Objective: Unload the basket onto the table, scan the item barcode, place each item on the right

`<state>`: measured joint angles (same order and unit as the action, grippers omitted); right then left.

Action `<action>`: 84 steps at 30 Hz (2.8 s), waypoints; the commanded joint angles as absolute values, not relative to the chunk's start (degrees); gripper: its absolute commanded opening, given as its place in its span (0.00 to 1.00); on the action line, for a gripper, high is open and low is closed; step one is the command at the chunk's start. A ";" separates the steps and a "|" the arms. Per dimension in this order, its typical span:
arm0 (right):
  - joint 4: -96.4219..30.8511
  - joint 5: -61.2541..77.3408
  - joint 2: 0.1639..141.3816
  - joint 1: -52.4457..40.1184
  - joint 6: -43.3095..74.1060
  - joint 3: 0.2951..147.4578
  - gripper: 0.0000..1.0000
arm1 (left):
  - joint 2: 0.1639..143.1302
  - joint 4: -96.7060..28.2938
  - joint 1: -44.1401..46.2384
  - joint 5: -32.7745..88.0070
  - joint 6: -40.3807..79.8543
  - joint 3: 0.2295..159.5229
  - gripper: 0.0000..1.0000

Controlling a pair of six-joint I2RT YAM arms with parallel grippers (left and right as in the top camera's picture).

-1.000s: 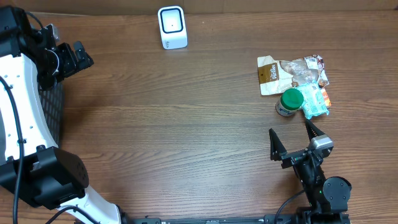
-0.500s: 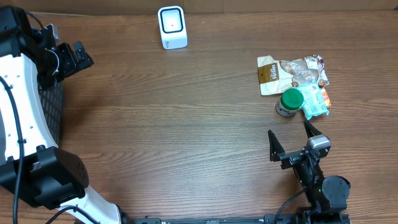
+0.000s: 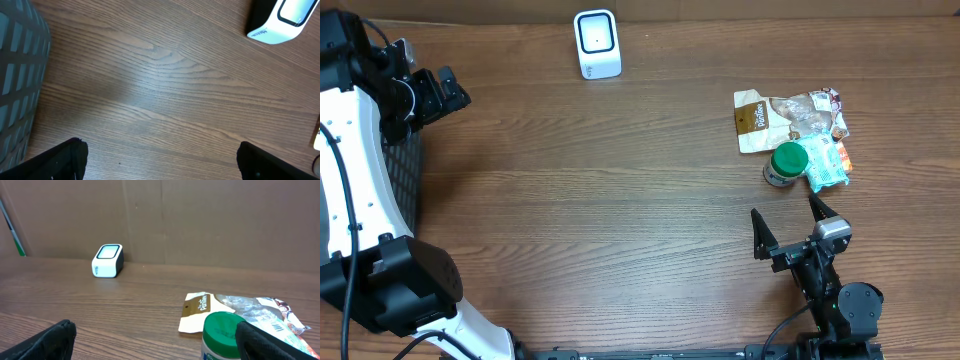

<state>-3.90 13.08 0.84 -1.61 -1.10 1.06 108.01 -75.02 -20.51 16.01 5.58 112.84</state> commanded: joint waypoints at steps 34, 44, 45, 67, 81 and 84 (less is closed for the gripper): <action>-3.55 12.64 0.16 -1.87 -1.37 0.45 1.00 | 91.72 -74.94 -8.99 16.05 5.32 112.62 1.00; -3.55 12.64 0.16 -1.87 -1.37 0.45 1.00 | 83.40 -75.57 -1.19 8.82 4.01 112.62 1.00; -3.55 12.64 0.16 -1.87 -1.37 0.45 1.00 | 82.78 -75.90 -0.93 8.34 3.99 112.60 1.00; -3.55 12.67 0.16 -1.87 -1.37 0.45 1.00 | 51.81 -26.46 0.91 14.90 1.48 63.35 1.00; -3.55 12.64 0.16 -1.87 -1.37 0.45 1.00 | 18.28 6.26 0.89 17.34 -18.46 15.09 0.99; -3.53 12.64 0.16 -1.87 -1.37 0.45 1.00 | 12.86 6.26 0.89 15.38 -20.64 11.07 1.00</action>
